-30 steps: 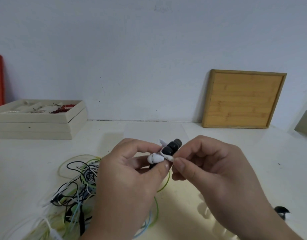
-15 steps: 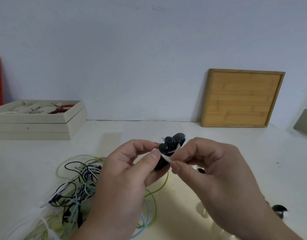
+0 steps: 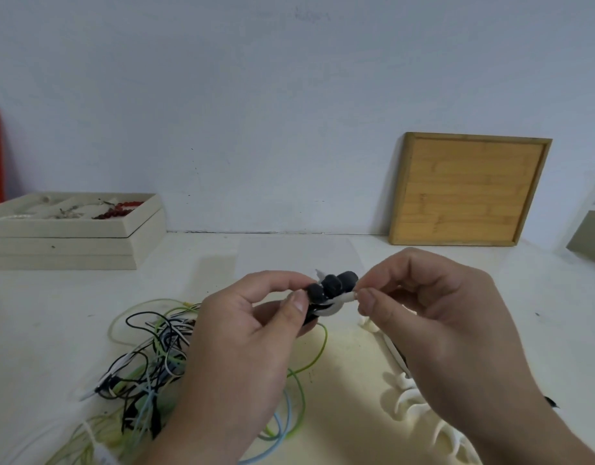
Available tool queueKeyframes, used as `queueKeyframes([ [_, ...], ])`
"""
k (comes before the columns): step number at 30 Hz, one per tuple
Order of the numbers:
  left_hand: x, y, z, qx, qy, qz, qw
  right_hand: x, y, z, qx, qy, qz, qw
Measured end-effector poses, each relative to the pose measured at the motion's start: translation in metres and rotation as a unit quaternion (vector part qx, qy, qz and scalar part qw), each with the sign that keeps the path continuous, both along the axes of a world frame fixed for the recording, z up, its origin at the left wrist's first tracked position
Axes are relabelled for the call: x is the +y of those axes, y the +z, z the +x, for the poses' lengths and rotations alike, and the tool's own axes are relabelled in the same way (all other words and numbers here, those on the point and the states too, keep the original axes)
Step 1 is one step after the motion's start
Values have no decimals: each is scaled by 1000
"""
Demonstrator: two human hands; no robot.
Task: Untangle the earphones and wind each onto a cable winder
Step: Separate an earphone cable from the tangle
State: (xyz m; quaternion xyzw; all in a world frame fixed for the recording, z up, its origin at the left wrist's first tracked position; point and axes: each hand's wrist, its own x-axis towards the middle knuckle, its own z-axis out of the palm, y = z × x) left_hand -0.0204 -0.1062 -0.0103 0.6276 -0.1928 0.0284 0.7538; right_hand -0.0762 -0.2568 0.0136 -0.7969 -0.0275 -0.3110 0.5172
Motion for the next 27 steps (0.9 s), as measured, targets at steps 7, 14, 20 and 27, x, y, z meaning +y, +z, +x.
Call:
queueKeyframes([
  [7,2,-4,0,-126,45,72,988,3,-3,-2,-20,-44,-81,996],
  [14,-1,-8,0,-194,69,121,971,6,-9,1,-72,-45,-177,981],
  [20,-1,-9,-2,-170,22,82,982,4,-10,4,-59,-5,-159,985],
  [27,-3,-6,-6,-92,-9,70,993,3,-9,3,0,88,-45,995],
])
